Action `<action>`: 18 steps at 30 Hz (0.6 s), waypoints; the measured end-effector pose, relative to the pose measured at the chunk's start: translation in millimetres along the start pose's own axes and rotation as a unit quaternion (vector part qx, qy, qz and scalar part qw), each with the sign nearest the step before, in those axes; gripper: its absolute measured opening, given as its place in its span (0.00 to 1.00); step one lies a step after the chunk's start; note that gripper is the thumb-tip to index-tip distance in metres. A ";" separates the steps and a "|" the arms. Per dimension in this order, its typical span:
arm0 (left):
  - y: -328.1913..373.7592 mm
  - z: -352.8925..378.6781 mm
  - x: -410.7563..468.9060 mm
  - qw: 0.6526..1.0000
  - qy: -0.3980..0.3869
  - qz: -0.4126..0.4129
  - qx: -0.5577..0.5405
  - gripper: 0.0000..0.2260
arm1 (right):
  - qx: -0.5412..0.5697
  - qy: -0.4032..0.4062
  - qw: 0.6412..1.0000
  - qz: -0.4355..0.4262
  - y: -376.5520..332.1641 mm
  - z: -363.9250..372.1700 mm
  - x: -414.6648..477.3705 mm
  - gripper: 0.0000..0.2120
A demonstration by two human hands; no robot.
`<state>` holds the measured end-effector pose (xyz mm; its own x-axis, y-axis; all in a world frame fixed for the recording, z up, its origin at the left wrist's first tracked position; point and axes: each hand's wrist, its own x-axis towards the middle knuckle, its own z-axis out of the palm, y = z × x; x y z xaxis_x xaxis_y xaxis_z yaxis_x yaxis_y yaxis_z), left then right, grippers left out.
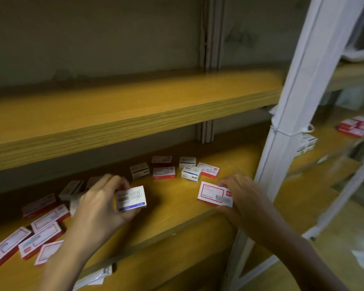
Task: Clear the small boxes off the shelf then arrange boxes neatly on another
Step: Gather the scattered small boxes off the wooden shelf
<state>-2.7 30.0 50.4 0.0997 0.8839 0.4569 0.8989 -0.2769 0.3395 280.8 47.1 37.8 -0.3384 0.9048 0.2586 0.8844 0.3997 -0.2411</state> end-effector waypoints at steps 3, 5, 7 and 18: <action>45.1 9.3 8.7 0.999 -0.004 0.019 -0.030 0.21 | 0.014 0.031 0.999 0.009 28.8 -12.2 -16.9 0.22; 77.4 18.1 14.2 0.998 -0.005 0.038 -0.042 0.21 | 0.006 0.042 0.999 0.014 53.1 -20.5 -30.1 0.22; 109.7 28.5 18.9 0.997 -0.006 0.066 -0.048 0.21 | -0.013 0.045 0.998 0.029 80.0 -30.1 -43.7 0.23; 288.9 122.6 32.9 0.981 -0.046 0.153 -0.106 0.24 | -0.049 0.042 0.994 0.092 235.4 -110.2 -142.0 0.22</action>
<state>312.6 25.3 62.7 0.3976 0.7746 0.4918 0.7131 -0.5981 0.3657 572.5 -3.5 47.5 -0.1438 0.9440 0.2968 0.9570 0.2090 -0.2012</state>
